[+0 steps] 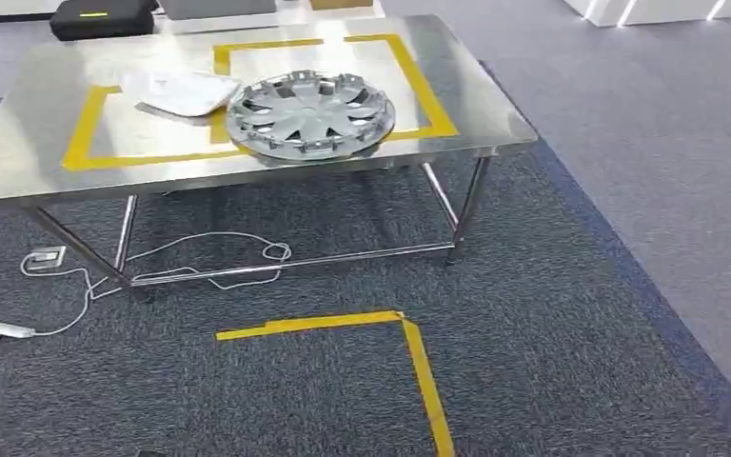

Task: Take the parts from the cabinet and place them on the table.

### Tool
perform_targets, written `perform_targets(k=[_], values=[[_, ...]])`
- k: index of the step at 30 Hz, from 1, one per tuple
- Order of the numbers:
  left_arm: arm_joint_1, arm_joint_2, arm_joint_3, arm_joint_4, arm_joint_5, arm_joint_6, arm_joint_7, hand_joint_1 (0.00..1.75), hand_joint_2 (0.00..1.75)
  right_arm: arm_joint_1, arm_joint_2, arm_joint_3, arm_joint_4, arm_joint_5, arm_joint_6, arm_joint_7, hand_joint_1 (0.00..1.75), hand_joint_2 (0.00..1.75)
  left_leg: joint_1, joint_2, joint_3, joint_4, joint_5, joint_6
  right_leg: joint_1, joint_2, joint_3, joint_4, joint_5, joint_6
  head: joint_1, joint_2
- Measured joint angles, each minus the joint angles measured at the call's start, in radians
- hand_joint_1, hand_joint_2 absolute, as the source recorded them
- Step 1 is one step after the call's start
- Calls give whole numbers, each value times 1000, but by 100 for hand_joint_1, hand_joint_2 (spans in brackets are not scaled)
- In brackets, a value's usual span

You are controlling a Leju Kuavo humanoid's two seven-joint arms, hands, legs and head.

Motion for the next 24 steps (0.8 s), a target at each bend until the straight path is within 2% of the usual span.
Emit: perform_targets(k=[1,2,3,5,6,7,8,9,10,11,12,14,15,16,17,18,19,20,21,22,23,24], values=[[3,0,6,0,-17,0,1,0,0,4,6,-8,-5,10,7,7,0,0,2,-17,-2,5,-10,-11,-9,6,11,-8,8,-8,1,0],[4,-1,12,0,-38,0,-1,0,0,6,10,-16,-13,20,12,10,0,0,4,-57,-10,31,-36,-17,-9,11,12,-9,11,-12,-5,0],[5,-4,16,0,-51,-1,-3,0,0,4,13,-22,-18,26,16,12,0,0,7,-79,-34,87,-78,-20,-9,18,8,-9,15,-18,-7,0],[6,-9,29,2,-67,-4,-6,0,0,-2,21,-34,-24,34,21,13,0,0,13,-93,-102,252,-157,-25,-7,42,1,-8,19,-22,-7,0],[6,-10,36,5,-77,-6,-18,0,0,-2,22,-41,-25,41,24,13,0,0,14,-94,-123,300,-166,-26,-7,54,0,-6,20,-22,-7,0],[4,-12,40,6,-86,-10,-30,0,0,-1,23,-47,-25,44,26,13,0,0,14,-94,-123,299,-149,-26,-7,67,0,-4,21,-22,-7,0],[2,-12,45,8,-95,-14,-45,0,0,-1,24,-53,-25,47,27,13,0,0,16,-96,-106,261,-111,-26,-8,80,-1,-2,21,-21,-7,0],[-2,-13,49,10,-104,-17,-58,0,0,-1,25,-58,-25,53,27,10,0,0,18,-101,-75,194,-65,-24,-8,94,-1,1,21,-20,-7,0],[-10,-13,52,18,-121,-18,-82,0,0,-4,26,-61,-25,62,26,6,0,0,21,-123,-38,110,-18,-23,-8,107,-1,4,21,-17,-7,0],[-24,-13,53,40,-134,-18,-106,0,0,-6,28,-64,-25,67,26,2,0,0,26,-180,-14,48,1,-20,-9,118,-7,6,21,-14,-7,0],[-35,-15,54,60,-142,-18,-118,0,0,-15,28,-67,-25,73,26,1,0,0,29,-196,-6,23,-6,-18,-3,131,-13,18,19,-6,-5,0],[-51,-16,55,78,-148,-18,-127,0,0,-20,28,-69,-25,77,24,-3,0,0,23,-175,-8,20,-15,-14,-11,153,-31,18,26,8,-5,0],[-58,-17,55,87,-151,-18,-129,0,0,-17,28,-74,-24,78,24,-3,0,0,21,-165,-8,19,-12,-9,-13,165,-38,14,31,16,-7,0],[-63,-20,55,94,-158,-18,-131,0,0,-16,28,-79,-24,79,23,-3,0,0,26,-151,-8,11,-5,1,-13,171,-46,17,30,22,-5,0],[-70,-22,55,103,-165,-18,-134,0,0,-15,28,-83,-23,82,21,-3,0,0,27,-136,-8,7,-2,9,-10,111,-55,40,12,22,-5,0],[-73,-21,55,110,-169,-14,-135,0,0,-17,28,-84,-23,84,19,-3,0,0,26,-125,-10,7,-2,14,-10,73,-78,90,-24,25,3,0],[-73,-20,56,119,-173,-12,-136,0,0,-22,28,-85,-23,86,16,-3,0,0,23,-110,-11,7,-1,15,-11,53,-114,167,-65,28,5,0],[-73,-19,56,129,-178,-11,-136,0,0,-26,28,-86,-23,87,13,-3,0,0,21,-91,-12,7,-2,15,-13,44,-152,249,-103,32,3,0],[-74,-20,56,141,-178,-11,-136,0,0,-27,28,-87,-23,89,13,-3,0,0,20,-71,-15,7,-2,16,-13,40,-185,321,-128,35,5,0],[-74,-21,56,147,-179,-11,-135,0,0,-25,28,-89,-22,90,13,-2,0,0,20,-57,-16,7,-2,15,-14,39,-189,335,-124,36,4,0],[-77,-21,56,153,-179,-11,-135,0,0,-23,28,-91,-22,90,13,-2,0,0,20,-44,-16,7,-3,15,-14,36,-169,302,-98,36,4,0],[-80,-22,56,156,-179,-11,-136,0,0,-22,28,-93,-22,92,13,-2,0,0,20,-33,-15,7,-3,14,-14,29,-129,230,-60,36,4,0]])
